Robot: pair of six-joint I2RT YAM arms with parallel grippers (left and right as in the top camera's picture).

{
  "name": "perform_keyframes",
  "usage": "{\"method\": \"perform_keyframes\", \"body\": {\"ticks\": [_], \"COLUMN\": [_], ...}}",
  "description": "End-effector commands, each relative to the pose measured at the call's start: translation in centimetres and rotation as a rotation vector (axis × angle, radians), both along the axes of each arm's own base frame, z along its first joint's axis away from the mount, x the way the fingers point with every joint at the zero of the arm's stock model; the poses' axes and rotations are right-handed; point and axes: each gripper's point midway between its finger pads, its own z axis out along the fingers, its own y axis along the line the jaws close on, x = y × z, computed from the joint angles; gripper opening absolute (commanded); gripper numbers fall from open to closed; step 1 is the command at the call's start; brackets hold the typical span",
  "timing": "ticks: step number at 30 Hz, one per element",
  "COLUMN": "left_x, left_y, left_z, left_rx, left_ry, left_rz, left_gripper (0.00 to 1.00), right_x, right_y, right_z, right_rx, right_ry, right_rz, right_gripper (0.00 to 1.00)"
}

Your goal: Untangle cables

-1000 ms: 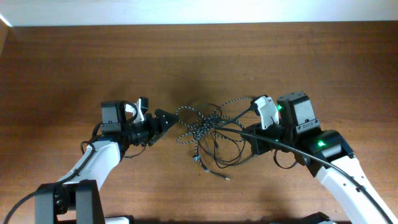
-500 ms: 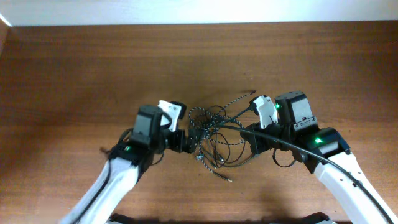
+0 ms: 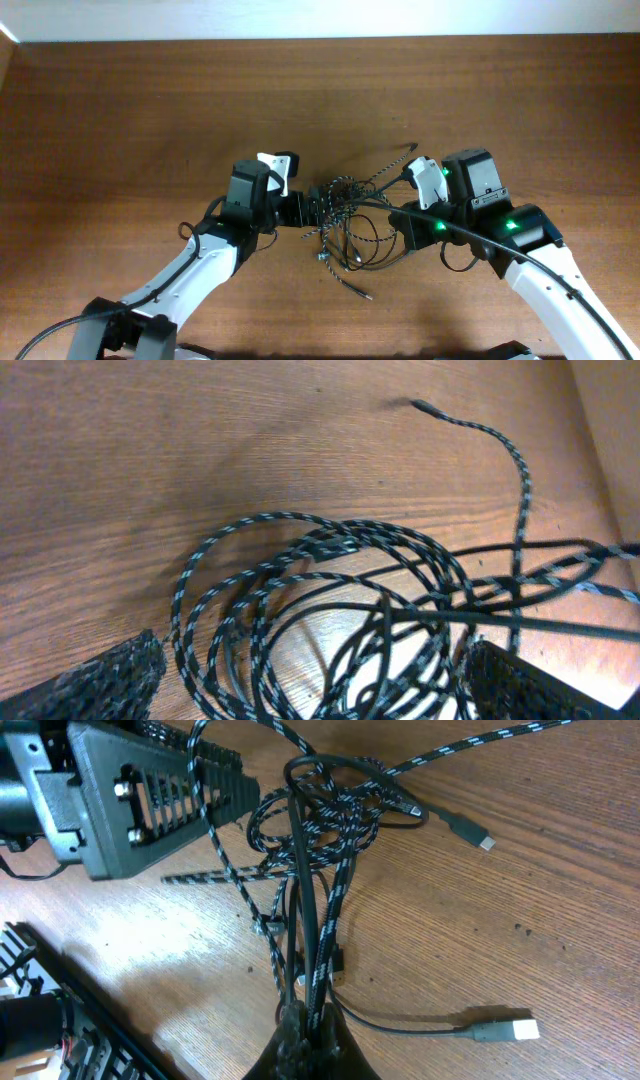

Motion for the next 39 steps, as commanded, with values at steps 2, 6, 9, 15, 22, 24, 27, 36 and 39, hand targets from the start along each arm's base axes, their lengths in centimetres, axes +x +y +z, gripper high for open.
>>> {"method": "perform_keyframes", "body": {"ticks": [2, 6, 9, 15, 22, 24, 27, 36, 39], "left_x": [-1.7, -1.7, -0.8, -0.3, -14.1, -14.0, -14.0, -13.3, -13.2], "left_y": [-0.2, -0.6, -0.8, 5.1, 21.4, 21.4, 21.4, 18.7, 18.7], "left_z": [0.0, -1.4, -2.1, 10.3, 19.3, 19.7, 19.6, 22.9, 22.5], "left_rx": [0.101, 0.227, 0.281, 0.240, 0.233, 0.212, 0.176, -0.017, -0.366], "left_ry": [-0.087, -0.106, -0.140, -0.407, -0.596, -0.605, -0.589, -0.682, -0.515], "left_rz": [-0.183, -0.156, -0.129, 0.103, 0.860, 0.872, 0.894, 0.792, 0.943], "left_gripper": [0.99, 0.75, 0.29, 0.00, 0.00, 0.00, 0.06, 0.00, 0.00], "right_x": [0.8, 0.8, 0.6, 1.1, 2.5, 2.2, 2.5, -5.0, -6.4], "right_y": [0.2, 0.2, 0.1, -0.9, -1.2, -7.0, -9.0, 12.8, 18.4], "right_z": [0.7, 0.7, 0.6, 0.1, -10.4, -14.7, -13.9, 0.8, 0.4], "right_rx": [0.014, 0.016, 0.012, -0.045, -0.177, -0.400, -0.148, 0.775, 0.665], "right_ry": [-0.039, -0.043, -0.032, -0.047, 0.271, 0.426, 0.589, 0.221, -0.090], "right_rz": [-0.005, -0.005, -0.005, -0.042, -0.126, -0.446, -0.551, 0.714, 0.906], "right_gripper": [0.05, 0.05, 0.06, 0.06, 0.20, 0.20, 0.54, 0.79, 0.88]}}
